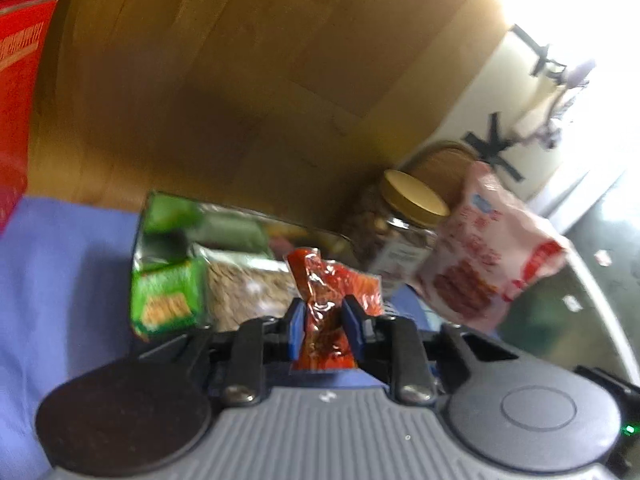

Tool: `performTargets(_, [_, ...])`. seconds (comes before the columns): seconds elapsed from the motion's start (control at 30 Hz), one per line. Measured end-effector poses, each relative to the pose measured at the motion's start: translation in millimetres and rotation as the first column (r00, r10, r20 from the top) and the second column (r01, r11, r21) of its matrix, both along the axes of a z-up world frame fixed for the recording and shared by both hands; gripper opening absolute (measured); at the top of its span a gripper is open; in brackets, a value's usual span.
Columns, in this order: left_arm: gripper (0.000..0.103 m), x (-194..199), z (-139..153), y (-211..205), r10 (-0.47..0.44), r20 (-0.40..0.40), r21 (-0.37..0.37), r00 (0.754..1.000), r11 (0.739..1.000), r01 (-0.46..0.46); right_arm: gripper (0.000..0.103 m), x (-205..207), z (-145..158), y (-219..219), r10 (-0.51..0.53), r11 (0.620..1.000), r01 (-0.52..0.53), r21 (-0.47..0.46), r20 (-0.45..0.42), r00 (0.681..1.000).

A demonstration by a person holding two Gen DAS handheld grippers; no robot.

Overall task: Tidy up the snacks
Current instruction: 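Lower the red packet into the tin and release it, then grasp the clear yellow-edged cake packet with the left gripper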

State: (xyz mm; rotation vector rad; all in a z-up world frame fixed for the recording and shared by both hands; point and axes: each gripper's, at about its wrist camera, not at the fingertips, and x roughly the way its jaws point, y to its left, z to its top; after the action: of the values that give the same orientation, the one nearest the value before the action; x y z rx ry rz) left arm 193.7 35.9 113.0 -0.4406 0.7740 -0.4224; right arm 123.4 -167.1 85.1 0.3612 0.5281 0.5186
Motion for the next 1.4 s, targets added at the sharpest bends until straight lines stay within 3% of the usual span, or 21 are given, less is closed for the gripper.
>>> performTargets(0.07, [0.037, 8.6, -3.6, -1.8, 0.047, 0.0, 0.079, 0.999, 0.996, -0.047, 0.029, 9.9, 0.2, 11.1, -0.024, 0.997, 0.026, -0.072, 0.025, 0.999])
performTargets(0.13, [0.04, 11.1, -5.7, -2.6, 0.076, 0.015, 0.157, 0.997, 0.985, -0.077, 0.03, 15.0, -0.7, 18.8, -0.037, 0.99, 0.043, -0.136, 0.051, 0.998])
performTargets(0.2, [0.046, 4.8, -3.8, 0.1, 0.094, 0.041, 0.191, 0.995, 0.976, -0.1, 0.039, 12.7, -0.8, 19.2, -0.069, 0.982, 0.081, -0.171, 0.073, 0.995])
performTargets(0.4, [0.047, -50.5, 3.6, 16.2, 0.08, 0.117, 0.231, 0.99, 0.967, -0.105, 0.039, -21.1, -4.2, -14.8, -0.058, 0.998, 0.058, 0.005, -0.002, 0.998])
performTargets(0.53, [0.047, -95.0, -13.3, 28.6, 0.036, 0.077, 0.237, 0.996, 0.97, -0.053, 0.039, -57.6, -20.9, -18.2, 0.046, 0.995, -0.038, 0.09, -0.086, 0.995])
performTargets(0.77, [0.047, -148.2, -41.2, 69.7, 0.053, -0.013, 0.225, 0.999, 0.973, -0.049, 0.039, -130.4, -41.8, 17.9, 0.296, 0.955, -0.296, 0.02, -0.115, 0.948])
performTargets(0.97, [0.054, -159.2, -67.5, 94.2, 0.046, -0.104, 0.101, 0.993, 0.994, -0.036, 0.039, -147.4, -60.3, 27.7, 0.378, 0.926, -0.366, 0.094, -0.238, 0.895])
performTargets(1.1, [0.053, -164.9, -78.7, 89.3, 0.03, -0.12, 0.029, 0.992, 0.999, -0.027, 0.039, -138.9, -63.5, 49.8, 0.38, 0.925, -0.374, 0.074, -0.256, 0.889])
performTargets(1.4, [0.055, -156.4, -71.3, 89.1, 0.03, -0.113, -0.2, 0.993, 0.978, -0.053, 0.039, -127.6, -25.0, 62.5, 0.326, 0.945, -0.32, 0.064, -0.115, 0.938])
